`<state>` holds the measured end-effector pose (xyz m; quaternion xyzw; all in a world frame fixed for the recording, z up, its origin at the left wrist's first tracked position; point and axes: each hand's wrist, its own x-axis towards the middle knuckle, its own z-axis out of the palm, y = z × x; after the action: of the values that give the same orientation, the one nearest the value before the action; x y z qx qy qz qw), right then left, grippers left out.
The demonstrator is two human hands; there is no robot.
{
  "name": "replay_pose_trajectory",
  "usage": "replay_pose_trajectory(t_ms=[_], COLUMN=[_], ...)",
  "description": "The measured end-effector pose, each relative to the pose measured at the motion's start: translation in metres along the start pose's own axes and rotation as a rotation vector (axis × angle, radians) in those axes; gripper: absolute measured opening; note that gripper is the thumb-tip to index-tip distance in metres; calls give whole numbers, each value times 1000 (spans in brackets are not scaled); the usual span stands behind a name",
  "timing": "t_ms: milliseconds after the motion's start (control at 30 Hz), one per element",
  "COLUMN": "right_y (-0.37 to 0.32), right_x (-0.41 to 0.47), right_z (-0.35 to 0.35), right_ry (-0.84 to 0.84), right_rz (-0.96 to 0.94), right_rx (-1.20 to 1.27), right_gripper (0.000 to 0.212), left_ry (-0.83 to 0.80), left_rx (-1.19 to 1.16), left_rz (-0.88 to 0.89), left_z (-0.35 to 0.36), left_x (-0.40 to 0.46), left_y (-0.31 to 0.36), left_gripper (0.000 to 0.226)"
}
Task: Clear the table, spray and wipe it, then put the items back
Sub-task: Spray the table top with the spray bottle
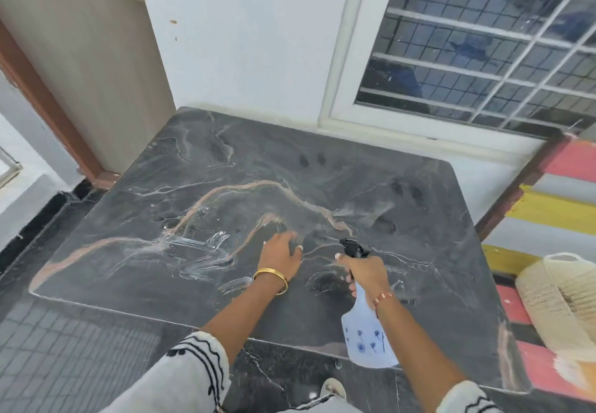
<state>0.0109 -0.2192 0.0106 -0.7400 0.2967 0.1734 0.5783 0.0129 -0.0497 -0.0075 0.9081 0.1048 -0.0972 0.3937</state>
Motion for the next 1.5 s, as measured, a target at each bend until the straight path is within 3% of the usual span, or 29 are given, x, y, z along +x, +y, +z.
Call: replay_pose_trajectory(t_ms=[300, 500, 700, 1067, 1267, 1400, 1500], right_y=[2, 6, 9, 59, 77, 83, 86], right_x=[0, -1, 1, -3, -18, -28, -35], right_z=[-23, -32, -57, -159, -172, -178, -184], right_ry=[-59, 57, -6, 260, 381, 449, 462], right_rz=[-16, -9, 10, 81, 127, 74, 90], right_rx=[-34, 61, 36, 178, 166, 63, 117], right_gripper=[25, 23, 14, 25, 19, 32, 27], left_ry=[-63, -64, -90, -272, -354, -383, -387], left_rx=[30, 40, 61, 69, 109, 101, 115], left_rz=[73, 75, 104, 290, 349, 365, 392], left_z=[27, 37, 54, 126, 148, 152, 153], left_x=[2, 2, 2, -18, -30, -35, -37], left_y=[27, 35, 47, 115, 131, 133, 133], left_gripper=[37, 37, 38, 39, 39, 39, 39])
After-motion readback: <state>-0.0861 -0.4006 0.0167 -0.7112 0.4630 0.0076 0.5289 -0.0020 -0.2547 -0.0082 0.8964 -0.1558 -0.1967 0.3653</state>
